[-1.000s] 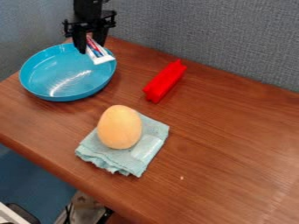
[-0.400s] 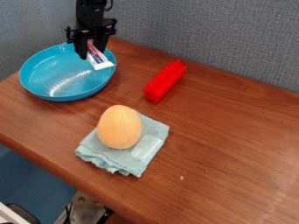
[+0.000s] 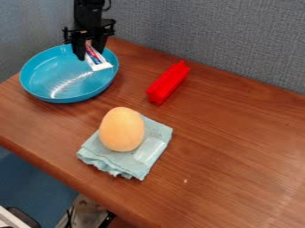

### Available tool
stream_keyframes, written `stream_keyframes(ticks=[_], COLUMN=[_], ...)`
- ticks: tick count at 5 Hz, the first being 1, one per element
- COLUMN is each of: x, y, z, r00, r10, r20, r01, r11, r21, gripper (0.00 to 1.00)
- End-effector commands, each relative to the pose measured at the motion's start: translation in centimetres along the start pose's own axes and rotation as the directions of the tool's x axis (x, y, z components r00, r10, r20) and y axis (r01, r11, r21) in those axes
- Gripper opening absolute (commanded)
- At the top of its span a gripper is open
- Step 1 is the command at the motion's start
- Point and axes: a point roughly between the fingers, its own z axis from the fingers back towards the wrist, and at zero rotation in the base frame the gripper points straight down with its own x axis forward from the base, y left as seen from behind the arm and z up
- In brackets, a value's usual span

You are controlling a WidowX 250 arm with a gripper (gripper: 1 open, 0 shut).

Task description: Put the toothpaste on the blue plate

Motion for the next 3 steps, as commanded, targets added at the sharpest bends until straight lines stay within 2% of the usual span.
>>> stream_keyframes(ticks=[1,3], x=[1.94,2.3], y=[0.78,1.24], z=[2.47,2.62], r00=[0.998,0.999], r10=[0.012,-0.005], r20=[0.055,0.053], r01=[-0.01,0.007], r11=[0.999,0.999], r21=[-0.039,-0.041], gripper=[0.0,0.0])
